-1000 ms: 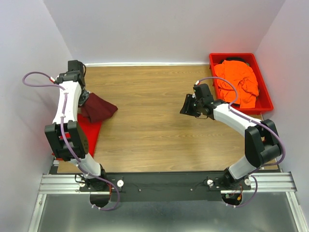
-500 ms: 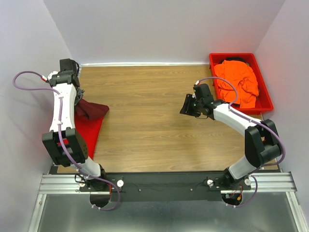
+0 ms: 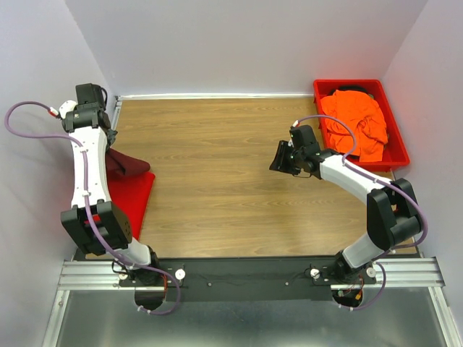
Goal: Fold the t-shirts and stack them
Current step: Neatly place the folded tshirt to the corner
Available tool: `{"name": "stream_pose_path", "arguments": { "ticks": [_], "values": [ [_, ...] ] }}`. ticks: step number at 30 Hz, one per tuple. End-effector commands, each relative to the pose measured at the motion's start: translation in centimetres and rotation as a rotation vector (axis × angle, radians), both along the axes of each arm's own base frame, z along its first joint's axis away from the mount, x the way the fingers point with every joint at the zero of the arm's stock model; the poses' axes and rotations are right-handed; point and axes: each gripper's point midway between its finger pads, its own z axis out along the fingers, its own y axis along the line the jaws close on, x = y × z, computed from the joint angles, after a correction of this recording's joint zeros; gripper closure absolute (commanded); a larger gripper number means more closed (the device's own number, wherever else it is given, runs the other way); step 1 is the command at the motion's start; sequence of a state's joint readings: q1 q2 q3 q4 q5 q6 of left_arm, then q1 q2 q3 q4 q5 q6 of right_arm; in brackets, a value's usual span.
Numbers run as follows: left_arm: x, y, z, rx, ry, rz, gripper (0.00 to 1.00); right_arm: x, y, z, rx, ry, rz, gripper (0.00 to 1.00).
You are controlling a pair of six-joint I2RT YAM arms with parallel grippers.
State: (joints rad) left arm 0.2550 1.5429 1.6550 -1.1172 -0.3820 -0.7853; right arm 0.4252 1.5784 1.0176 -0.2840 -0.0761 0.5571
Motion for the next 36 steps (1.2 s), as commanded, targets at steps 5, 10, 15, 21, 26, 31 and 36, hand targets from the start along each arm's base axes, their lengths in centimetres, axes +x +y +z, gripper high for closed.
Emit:
{"name": "stream_pose_path", "arguments": {
  "ticks": [5,10,15,21,26,31,36],
  "values": [
    [-0.4,0.4,3.5,0.05,-0.087,-0.046,1.0,0.2,0.1,0.8,0.016,-0.022,0.0,0.49],
    [0.0,0.2,3.4,0.046,-0.087,-0.089,1.0,0.1,0.1,0.8,0.017,-0.022,-0.004,0.49],
    [-0.7,-0.1,1.7,0.034,-0.05,-0.103,1.0,0.0,0.0,0.8,0.017,-0.023,-0.005,0.49],
    [-2.3,-0.2,0.7,0.036,-0.023,-0.105,1.0,-0.1,-0.1,0.8,0.017,-0.022,-0.006,0.49],
    [-4.1,0.1,-0.2,0.036,0.004,-0.091,1.0,-0.1,-0.2,0.5,0.014,-0.016,-0.009,0.49],
    [-5.5,0.3,-1.5,0.03,0.033,-0.072,1.0,-0.2,-0.1,0.7,0.017,-0.02,-0.005,0.5],
    [-7.5,0.2,-4.0,0.006,0.094,-0.047,1.0,-0.4,0.0,0.6,0.021,-0.016,0.002,0.5]
  ]
}}
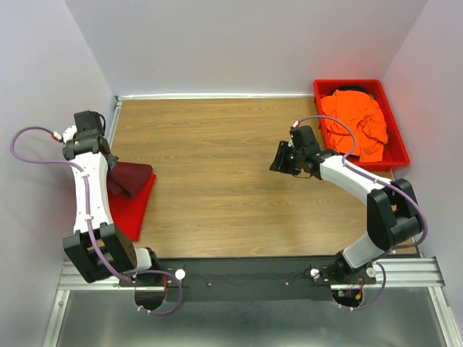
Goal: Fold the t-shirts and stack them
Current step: Neatly place the folded tshirt to the corner, then reset both grippers
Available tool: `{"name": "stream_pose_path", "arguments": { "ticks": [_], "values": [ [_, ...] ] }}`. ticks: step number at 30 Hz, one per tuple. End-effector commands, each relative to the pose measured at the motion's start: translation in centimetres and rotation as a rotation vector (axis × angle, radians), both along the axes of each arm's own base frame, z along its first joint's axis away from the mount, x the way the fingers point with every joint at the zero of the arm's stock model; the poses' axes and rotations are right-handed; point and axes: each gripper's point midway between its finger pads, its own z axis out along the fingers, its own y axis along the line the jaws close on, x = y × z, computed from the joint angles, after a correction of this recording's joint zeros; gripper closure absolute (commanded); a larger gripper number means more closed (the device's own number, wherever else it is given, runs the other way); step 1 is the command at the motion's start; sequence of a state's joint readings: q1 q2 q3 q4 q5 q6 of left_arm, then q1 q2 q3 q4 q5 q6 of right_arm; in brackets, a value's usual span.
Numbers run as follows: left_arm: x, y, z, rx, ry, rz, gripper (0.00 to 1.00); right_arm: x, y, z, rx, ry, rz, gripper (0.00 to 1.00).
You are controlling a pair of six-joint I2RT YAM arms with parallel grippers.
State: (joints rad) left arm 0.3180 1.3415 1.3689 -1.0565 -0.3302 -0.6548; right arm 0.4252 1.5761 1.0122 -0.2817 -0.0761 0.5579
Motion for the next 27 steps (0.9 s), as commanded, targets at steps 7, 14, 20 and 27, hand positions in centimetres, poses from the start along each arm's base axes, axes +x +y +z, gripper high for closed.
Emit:
{"name": "stream_pose_path", "arguments": {
  "ticks": [7,14,20,27],
  "values": [
    [-6.7,1.9,-5.3,-0.037,0.124,0.162,1.0,-0.8,0.0,0.9,0.028,-0.018,0.014,0.5],
    [-9.1,3.0,-4.9,0.023,0.146,0.256,0.7,-1.2,0.0,0.8,0.031,-0.017,0.023,0.5],
    [-8.0,2.8,-1.9,0.058,0.009,0.196,0.11,-1.3,-0.1,0.8,0.03,-0.018,0.026,0.5],
    [-6.6,2.4,-0.7,0.054,-0.088,0.142,0.06,-1.6,-0.3,0.6,0.029,-0.014,0.016,0.5]
  ]
}}
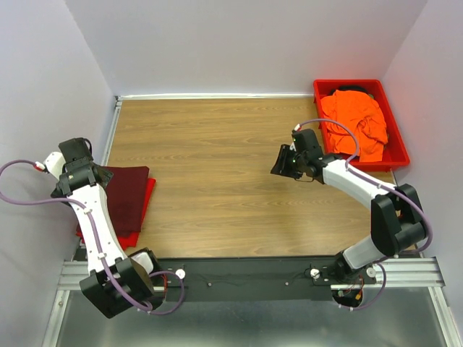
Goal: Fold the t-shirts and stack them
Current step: Reset both grippers
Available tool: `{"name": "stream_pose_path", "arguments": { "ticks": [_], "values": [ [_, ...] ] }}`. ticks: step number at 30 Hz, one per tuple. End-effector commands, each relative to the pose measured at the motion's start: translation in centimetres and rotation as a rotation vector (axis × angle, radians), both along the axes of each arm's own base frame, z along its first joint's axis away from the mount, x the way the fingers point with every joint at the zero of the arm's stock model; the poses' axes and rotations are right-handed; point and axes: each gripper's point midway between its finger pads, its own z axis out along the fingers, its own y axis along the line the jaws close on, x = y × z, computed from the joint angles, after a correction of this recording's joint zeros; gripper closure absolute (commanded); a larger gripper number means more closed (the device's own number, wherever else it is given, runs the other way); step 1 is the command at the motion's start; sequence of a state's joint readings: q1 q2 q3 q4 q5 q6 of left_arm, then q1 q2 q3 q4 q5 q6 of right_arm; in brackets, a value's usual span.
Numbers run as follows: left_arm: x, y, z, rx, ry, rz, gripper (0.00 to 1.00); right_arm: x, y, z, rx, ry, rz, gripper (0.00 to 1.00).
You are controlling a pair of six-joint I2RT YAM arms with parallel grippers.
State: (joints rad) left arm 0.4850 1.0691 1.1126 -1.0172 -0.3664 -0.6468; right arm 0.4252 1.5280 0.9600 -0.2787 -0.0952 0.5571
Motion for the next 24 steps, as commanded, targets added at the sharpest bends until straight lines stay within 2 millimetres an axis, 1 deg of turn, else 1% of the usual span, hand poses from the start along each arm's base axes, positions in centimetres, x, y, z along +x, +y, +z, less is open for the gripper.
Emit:
{"name": "stream_pose_path", "arguments": {
  "ticks": [1,4,5,8,9,11,12,14,15,16,19,20,21,22,23,24],
  "values": [
    [1.3,-0.1,0.6,0.003,-0.045,-0.054,0.07,-0.2,0.0,0.7,0.016,-0.02,0.005,0.5],
    [2.4,-0.8,0.6,-0.003,-0.079,-0.1,0.08,-0.2,-0.1,0.7,0.015,-0.023,0.003,0.5],
    [3.4,-1.7,1.0,-0.003,-0.109,-0.135,0.07,-0.1,-0.1,0.9,0.016,-0.03,0.0,0.5],
    [5.3,-3.4,1.6,-0.002,-0.146,-0.185,0.07,0.0,-0.1,1.0,0.013,-0.035,-0.002,0.5],
    [6.6,-5.3,1.6,-0.011,-0.149,-0.243,0.07,0.0,-0.2,1.1,0.009,-0.036,-0.006,0.5],
    [8.4,-7.8,1.8,-0.035,-0.184,-0.285,0.07,0.2,-0.4,1.1,0.0,-0.044,-0.014,0.5],
    [9.5,-10.4,1.5,-0.054,-0.186,-0.361,0.07,0.3,-0.5,1.4,-0.001,-0.053,-0.018,0.49],
    [11.3,-13.0,1.9,-0.079,-0.228,-0.416,0.07,0.5,-0.7,1.9,-0.006,-0.07,-0.03,0.49],
    [12.2,-15.9,1.8,-0.091,-0.23,-0.5,0.07,0.7,-0.8,2.5,-0.005,-0.09,-0.036,0.49],
    [13.3,-17.3,2.3,-0.09,-0.266,-0.537,0.07,0.8,-0.9,2.9,-0.005,-0.102,-0.041,0.49],
    [15.2,-22.0,3.0,-0.101,-0.318,-0.654,0.07,1.1,-1.3,4.1,-0.01,-0.139,-0.061,0.48],
    [15.7,-25.4,3.7,-0.111,-0.361,-0.739,0.07,1.1,-1.3,5.0,-0.001,-0.163,-0.062,0.48],
    [16.3,-27.0,3.5,-0.11,-0.358,-0.776,0.07,1.4,-1.8,5.6,-0.016,-0.187,-0.086,0.48],
    [16.5,-28.7,3.5,-0.112,-0.361,-0.814,0.07,1.5,-2.1,5.9,-0.023,-0.2,-0.094,0.47],
    [16.9,-30.3,3.7,-0.112,-0.376,-0.856,0.06,1.7,-2.3,6.7,-0.024,-0.224,-0.106,0.47],
    [16.6,-32.7,3.8,-0.115,-0.383,-0.927,0.05,2.0,-2.7,7.1,-0.035,-0.241,-0.128,0.47]
  ]
}}
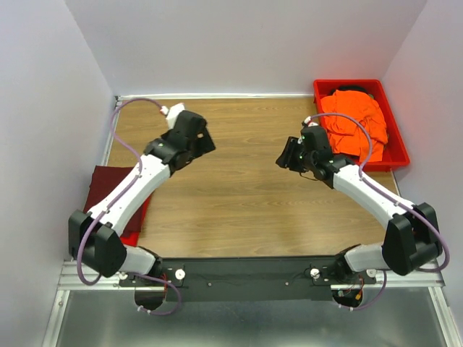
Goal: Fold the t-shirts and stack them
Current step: Reset both grippers
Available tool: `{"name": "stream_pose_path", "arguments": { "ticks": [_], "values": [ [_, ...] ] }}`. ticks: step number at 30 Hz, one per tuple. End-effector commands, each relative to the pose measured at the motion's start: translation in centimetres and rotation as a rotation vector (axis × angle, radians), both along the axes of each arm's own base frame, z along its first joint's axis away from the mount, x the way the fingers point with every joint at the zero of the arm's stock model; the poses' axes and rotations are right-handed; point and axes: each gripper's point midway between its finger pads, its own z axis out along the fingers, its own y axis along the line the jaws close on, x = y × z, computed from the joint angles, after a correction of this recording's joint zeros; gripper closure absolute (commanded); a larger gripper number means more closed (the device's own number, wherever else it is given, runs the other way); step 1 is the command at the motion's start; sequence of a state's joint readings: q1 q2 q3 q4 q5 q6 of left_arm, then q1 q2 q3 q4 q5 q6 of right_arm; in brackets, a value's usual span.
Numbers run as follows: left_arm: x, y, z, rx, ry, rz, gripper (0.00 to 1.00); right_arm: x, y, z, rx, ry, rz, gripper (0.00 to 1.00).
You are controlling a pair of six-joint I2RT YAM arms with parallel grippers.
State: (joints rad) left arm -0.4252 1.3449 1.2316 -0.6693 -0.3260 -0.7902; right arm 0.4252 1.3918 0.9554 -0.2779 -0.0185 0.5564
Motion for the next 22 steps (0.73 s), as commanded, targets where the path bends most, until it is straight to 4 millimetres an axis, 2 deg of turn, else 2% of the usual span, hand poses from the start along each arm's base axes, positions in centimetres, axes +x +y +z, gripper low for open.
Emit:
{"name": "stream_pose_path", "arguments": {
  "ticks": [1,2,3,4,7,8,22],
  "values": [
    [2.1,-6.7,2.1,-0.023,-0.131,-0.155,0.05,1.5,-1.7,2.8,-0.043,-0.107,-0.087,0.47],
    [2.0,-9.1,2.6,-0.051,-0.162,-0.217,0.05,1.6,-2.0,3.5,-0.043,-0.129,-0.103,0.47],
    [2.0,-10.0,2.5,-0.062,-0.167,-0.246,0.04,1.7,-2.2,3.8,-0.044,-0.138,-0.113,0.47],
    [2.2,-11.7,3.5,-0.095,-0.215,-0.309,0.04,1.8,-2.4,4.2,-0.044,-0.148,-0.126,0.47],
    [1.2,-13.9,3.8,-0.146,-0.256,-0.402,0.04,2.1,-3.1,5.1,-0.058,-0.18,-0.166,0.46],
    [1.1,-14.9,4.6,-0.176,-0.296,-0.456,0.04,2.2,-3.3,5.3,-0.061,-0.186,-0.174,0.46],
    [1.8,-15.1,6.7,-0.128,-0.392,-0.501,0.02,2.8,-3.9,6.5,-0.063,-0.231,-0.22,0.46]
  ]
}}
